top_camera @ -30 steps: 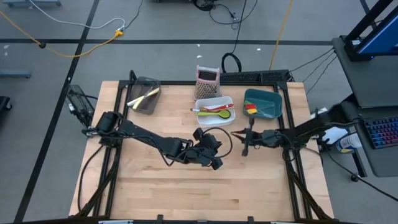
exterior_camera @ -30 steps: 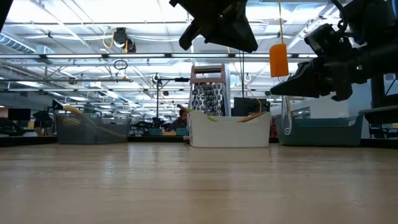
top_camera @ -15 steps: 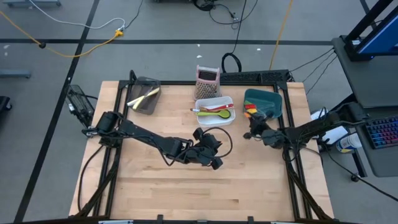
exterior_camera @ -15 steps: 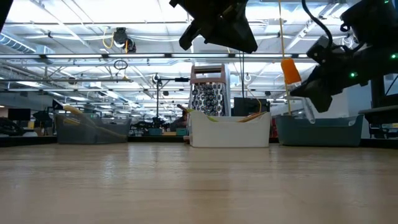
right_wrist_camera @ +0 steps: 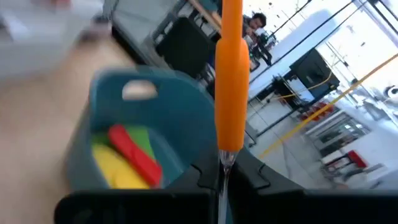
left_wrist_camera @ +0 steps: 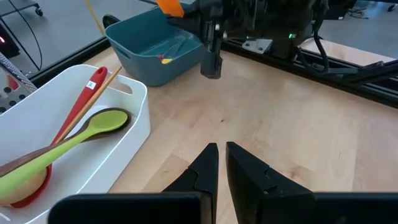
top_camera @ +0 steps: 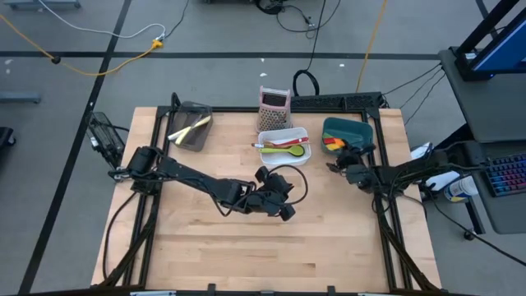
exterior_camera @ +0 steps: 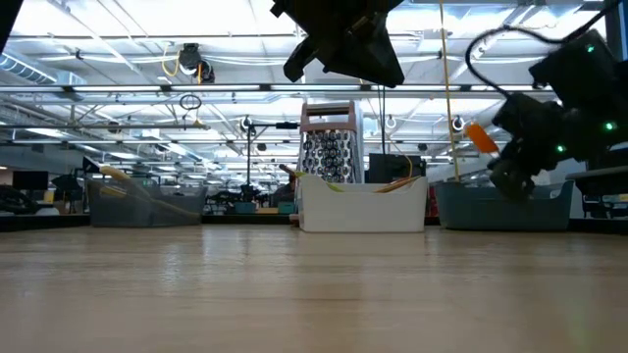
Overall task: Pick & Place Kitchen Items
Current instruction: Put the orange spatula into the blue bin
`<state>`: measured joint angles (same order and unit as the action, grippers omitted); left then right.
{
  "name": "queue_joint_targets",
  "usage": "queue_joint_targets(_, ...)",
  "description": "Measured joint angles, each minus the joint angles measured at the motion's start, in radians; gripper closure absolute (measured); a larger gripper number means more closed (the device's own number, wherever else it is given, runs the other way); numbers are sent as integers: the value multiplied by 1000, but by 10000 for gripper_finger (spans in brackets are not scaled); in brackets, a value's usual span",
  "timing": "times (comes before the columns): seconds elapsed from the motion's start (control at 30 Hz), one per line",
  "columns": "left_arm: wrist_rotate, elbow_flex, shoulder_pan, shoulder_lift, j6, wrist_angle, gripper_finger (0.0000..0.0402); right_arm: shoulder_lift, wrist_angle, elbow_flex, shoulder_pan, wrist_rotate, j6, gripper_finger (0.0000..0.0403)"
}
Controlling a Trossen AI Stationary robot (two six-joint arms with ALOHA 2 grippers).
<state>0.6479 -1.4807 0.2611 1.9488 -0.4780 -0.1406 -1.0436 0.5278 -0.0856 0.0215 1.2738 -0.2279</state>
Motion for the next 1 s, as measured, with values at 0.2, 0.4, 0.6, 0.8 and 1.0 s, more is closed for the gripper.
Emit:
queue_joint_targets(0.2, 0, 0, -1, 0, 1, 1, 364, 1, 24, 7, -9, -18, -9, 399)
queue_joint_targets(0.4, -1, 0, -1, 0, -2, 5, 364, 0, 31, 7, -69, -15, -2, 399)
queue_joint_targets(0.6, -1, 0, -1, 0, -3, 7, 364, 0, 28, 2, -154, -118, -16, 399)
queue_joint_targets(0.8, -2, 0, -2, 0, -2, 9, 364, 0, 26, 1, -217, -208, -28, 399)
queue_joint_targets(1.0, -2, 0, -2, 0, 1, 10, 364, 0, -46, -25, -299, -277, 14, 399)
